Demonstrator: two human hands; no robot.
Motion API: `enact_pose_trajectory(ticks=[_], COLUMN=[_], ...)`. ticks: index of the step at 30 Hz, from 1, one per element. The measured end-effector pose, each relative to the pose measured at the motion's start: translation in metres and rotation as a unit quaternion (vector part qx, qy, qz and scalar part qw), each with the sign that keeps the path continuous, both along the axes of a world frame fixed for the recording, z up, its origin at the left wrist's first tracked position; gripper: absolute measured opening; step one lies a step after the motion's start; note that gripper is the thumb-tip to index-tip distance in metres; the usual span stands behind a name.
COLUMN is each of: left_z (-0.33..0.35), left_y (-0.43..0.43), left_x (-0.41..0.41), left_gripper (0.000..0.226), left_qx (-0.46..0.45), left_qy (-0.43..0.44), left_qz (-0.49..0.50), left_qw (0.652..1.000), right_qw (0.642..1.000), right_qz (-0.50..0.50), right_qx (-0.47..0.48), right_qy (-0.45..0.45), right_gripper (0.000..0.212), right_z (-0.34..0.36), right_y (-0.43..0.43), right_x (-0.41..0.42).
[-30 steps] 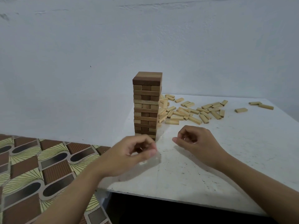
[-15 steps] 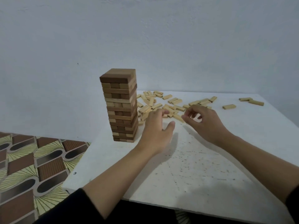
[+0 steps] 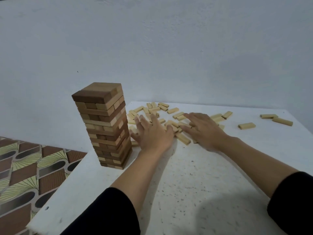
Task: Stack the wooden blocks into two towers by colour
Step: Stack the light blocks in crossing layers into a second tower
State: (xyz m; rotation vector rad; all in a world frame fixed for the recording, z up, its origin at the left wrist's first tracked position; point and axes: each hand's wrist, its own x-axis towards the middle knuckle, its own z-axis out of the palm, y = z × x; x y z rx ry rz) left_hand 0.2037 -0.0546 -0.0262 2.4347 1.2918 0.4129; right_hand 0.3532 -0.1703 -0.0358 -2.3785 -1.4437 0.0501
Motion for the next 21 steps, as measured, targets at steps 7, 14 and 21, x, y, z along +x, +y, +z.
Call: enact_pose_trajectory(ticks=[7, 14, 21], left_z=[-0.009, -0.002, -0.006], left_y=[0.011, 0.001, 0.006], left_x=[0.012, 0.013, -0.001], left_gripper=[0.064, 0.059, 0.076], left_qx=[-0.016, 0.005, -0.045], left_qy=[0.019, 0.015, 0.048], left_qz=[-0.005, -0.069, -0.028], left_qw=[1.0, 0.997, 0.997], right_qw=[0.999, 0.995, 0.998], right_qz=[0.007, -0.027, 0.015], right_qx=[-0.024, 0.095, 0.054], right_qy=[-0.036, 0.003, 0.023], right_gripper=[0.067, 0.04, 0.058], right_z=[-0.01, 0.0, 0.001], right_y=[0.003, -0.003, 0.013], right_x=[0.009, 0.012, 0.014])
